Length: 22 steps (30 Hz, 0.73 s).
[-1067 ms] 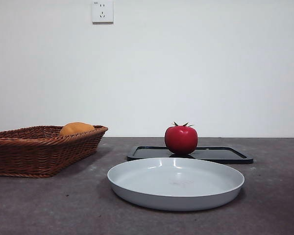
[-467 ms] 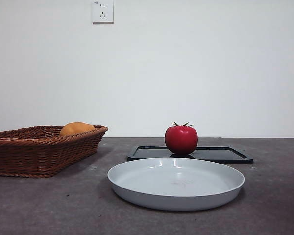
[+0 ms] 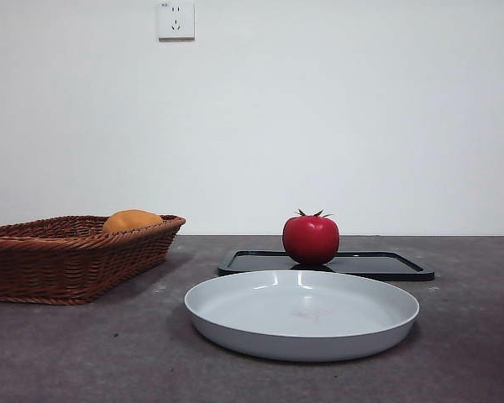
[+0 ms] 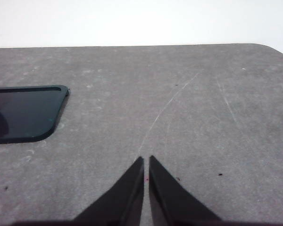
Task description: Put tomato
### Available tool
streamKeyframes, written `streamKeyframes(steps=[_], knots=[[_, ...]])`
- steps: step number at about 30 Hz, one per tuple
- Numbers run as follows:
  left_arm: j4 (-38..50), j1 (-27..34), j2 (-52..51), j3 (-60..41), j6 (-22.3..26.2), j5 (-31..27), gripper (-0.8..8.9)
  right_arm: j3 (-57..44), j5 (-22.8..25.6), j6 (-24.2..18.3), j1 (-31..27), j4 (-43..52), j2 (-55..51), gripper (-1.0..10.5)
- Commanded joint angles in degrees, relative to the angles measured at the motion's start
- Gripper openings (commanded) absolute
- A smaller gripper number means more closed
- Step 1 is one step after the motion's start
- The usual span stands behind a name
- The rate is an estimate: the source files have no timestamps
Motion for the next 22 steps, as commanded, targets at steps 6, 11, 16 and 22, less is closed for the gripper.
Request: streamKeyframes(steps=[6,11,16,22], knots=[[-0.4,0.0,-0.1,-1.2,-0.1,-0.1,0.29,-0.5,-0.3,0.4,0.7,-0.1,0.0,0.1],[-0.4,0.0,-0.1,-1.2,-0.1,-0.2,0.29,-0.5,-0.3,0.3,1.8,0.0,0.0,0.1],[-0.4,0.0,-0.1,-1.2,-0.1,-0.2,0.29,-0.5,-0.9,-0.7,2.2,0.0,0.0,0.1],[-0.4,0.0,-0.1,-1.2,-0.1,-0.2,0.29,-0.5,-2.4,-1.5,2.2,-0.1,0.0,0.1]])
